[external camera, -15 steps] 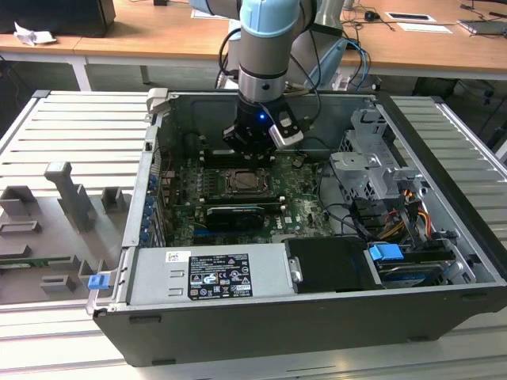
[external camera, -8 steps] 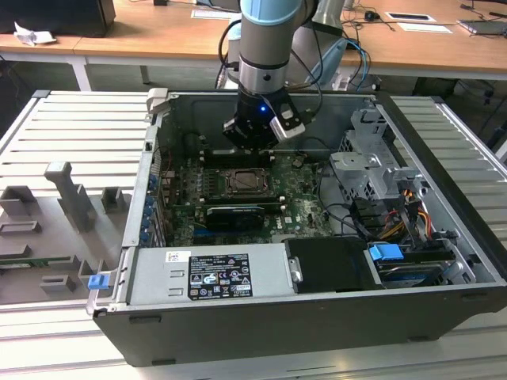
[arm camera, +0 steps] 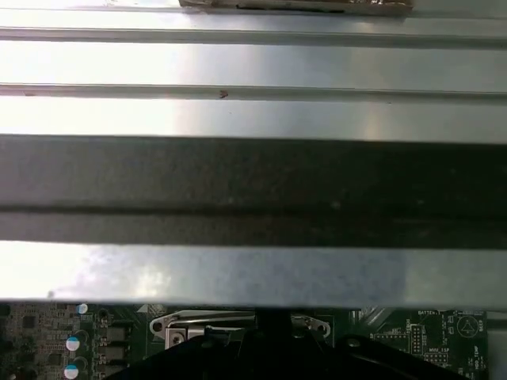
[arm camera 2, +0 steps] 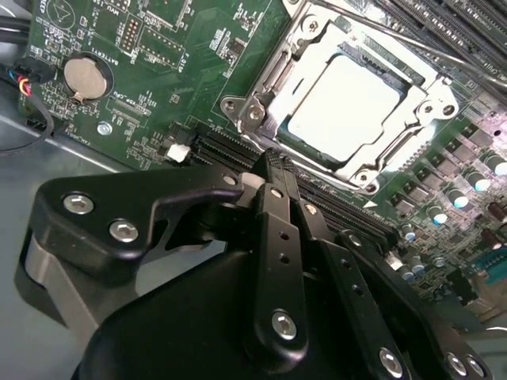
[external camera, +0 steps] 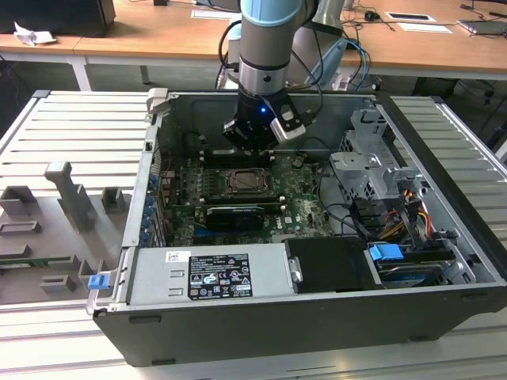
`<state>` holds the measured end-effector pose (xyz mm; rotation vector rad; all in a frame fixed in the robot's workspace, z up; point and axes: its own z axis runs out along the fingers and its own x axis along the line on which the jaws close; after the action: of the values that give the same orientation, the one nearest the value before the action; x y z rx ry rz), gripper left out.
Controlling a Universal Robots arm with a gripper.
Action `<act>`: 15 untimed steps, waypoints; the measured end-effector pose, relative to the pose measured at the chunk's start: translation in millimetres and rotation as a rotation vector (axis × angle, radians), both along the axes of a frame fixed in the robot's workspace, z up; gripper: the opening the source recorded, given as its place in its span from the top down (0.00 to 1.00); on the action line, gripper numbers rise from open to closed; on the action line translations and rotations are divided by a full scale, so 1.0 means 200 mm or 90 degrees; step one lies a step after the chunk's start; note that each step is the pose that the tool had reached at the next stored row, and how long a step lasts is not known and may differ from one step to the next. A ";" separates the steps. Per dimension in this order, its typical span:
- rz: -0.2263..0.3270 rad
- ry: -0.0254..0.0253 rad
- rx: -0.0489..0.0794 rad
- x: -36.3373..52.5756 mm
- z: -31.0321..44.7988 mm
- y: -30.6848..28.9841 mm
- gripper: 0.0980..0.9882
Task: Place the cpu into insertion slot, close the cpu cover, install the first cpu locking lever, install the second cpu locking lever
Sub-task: 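Install the first cpu locking lever, then install the second cpu locking lever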
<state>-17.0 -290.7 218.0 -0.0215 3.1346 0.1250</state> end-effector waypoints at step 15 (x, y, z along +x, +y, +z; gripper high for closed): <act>0.000 0.0000 0.000 0.000 0.015 -0.062 0.99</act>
<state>-17.0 -303.0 221.0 -0.0212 3.1346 0.1250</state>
